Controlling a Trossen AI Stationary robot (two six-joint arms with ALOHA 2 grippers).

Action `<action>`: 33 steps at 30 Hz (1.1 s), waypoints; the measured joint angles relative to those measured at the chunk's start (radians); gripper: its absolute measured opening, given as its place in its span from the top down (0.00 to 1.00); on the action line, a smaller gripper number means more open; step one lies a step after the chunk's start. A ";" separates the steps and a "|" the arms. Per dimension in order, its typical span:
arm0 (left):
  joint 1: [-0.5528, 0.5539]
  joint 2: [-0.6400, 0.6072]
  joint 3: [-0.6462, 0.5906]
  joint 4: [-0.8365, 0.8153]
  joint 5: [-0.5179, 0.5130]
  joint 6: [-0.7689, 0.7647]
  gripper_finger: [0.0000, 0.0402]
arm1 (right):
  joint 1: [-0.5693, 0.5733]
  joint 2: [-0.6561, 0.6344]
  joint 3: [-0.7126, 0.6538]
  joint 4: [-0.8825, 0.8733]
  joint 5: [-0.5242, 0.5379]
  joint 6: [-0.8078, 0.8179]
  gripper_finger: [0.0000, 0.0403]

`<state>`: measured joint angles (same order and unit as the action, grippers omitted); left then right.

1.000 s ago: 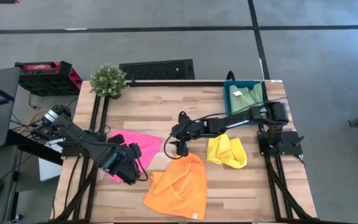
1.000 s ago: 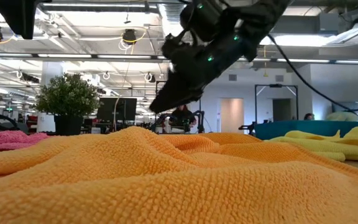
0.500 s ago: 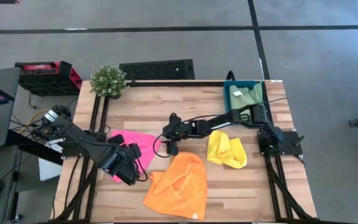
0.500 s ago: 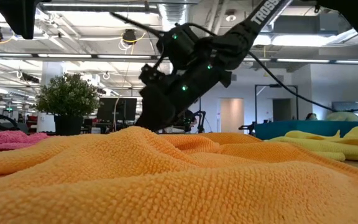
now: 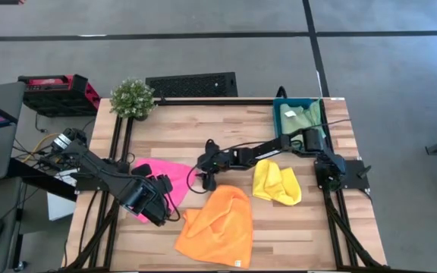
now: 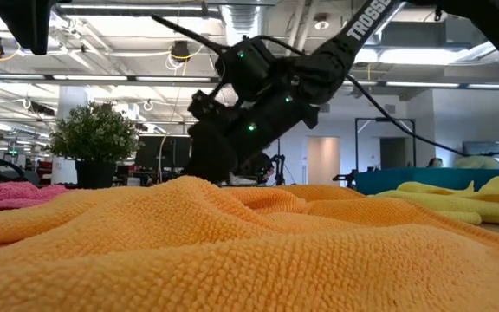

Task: Fold microfiber towels
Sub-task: Fold the pink microfiber towel

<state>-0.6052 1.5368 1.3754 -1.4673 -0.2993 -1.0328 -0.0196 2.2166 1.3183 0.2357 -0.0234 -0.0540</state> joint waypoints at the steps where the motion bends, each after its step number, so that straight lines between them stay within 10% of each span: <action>1: 0.000 0.000 0.000 0.000 0.000 0.000 0.60 | 0.000 0.002 -0.003 -0.012 0.000 0.000 0.45; 33: 0.000 0.000 0.000 0.000 -0.003 -0.001 0.60 | -0.003 -0.002 -0.007 -0.037 0.006 0.008 0.98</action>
<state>-0.6052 1.5368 1.3754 -1.4670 -0.3018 -1.0343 -0.0222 2.2143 1.3117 0.1990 -0.0174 -0.0458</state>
